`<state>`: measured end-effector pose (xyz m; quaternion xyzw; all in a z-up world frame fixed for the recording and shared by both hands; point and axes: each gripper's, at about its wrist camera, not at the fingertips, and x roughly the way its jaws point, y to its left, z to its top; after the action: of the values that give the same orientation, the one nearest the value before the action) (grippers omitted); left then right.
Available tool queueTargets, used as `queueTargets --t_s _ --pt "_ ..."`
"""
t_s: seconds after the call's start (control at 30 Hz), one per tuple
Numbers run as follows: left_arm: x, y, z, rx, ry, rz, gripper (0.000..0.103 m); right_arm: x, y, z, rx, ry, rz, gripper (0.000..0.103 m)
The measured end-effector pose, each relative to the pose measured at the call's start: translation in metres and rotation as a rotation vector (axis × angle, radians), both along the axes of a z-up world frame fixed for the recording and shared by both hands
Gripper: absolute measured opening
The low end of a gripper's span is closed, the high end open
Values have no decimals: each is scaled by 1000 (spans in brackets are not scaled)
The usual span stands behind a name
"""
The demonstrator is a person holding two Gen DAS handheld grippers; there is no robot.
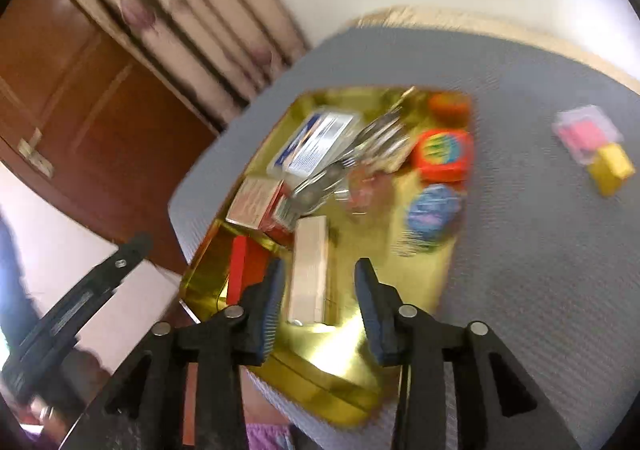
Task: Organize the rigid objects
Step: 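Carry the gold ribbed bar into the tin and open the right tool, then move the left tool to the yellow block and grasp it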
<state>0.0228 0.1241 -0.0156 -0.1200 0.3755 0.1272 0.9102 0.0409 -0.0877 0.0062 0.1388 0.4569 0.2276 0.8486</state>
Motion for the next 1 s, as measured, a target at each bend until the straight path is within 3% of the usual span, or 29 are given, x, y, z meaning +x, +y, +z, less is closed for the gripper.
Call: queueTargets --t_s 0.03,0.1,0.2,0.33,0.43,0.47,0.53,0.67,0.77,1.0 --pt "-1 -2 1 0 -4 -9 49 -5 -13 0 -36 -21 -35 45" --pt "-3 -10 2 -8 -10 -55 49 -21 -54 -8 -208 -72 -146 56" --pt "-2 -30 3 -50 5 -180 49 -36 -115 -27 -419 -72 -276 55" --pt "6 -72 5 -206 91 -398 50 -57 -199 -49 -708 -60 -423 55" --pt "25 -110 8 -297 149 -486 55 -65 -243 -60 -816 -58 -480 67" --pt "36 -128 8 -338 178 -502 55 -70 -261 -59 -823 -77 -499 74" --pt "56 -161 7 -388 212 -524 55 -75 -282 -61 -847 -92 -545 76" --pt "110 -236 -1 -371 268 -538 55 -76 -307 -59 -729 -69 -581 77" --pt "151 -277 -19 -410 330 -524 55 -75 -311 -60 -693 -64 -570 77" --pt "193 -320 -47 -328 410 -442 55 -82 -311 -61 -597 -68 -553 77"
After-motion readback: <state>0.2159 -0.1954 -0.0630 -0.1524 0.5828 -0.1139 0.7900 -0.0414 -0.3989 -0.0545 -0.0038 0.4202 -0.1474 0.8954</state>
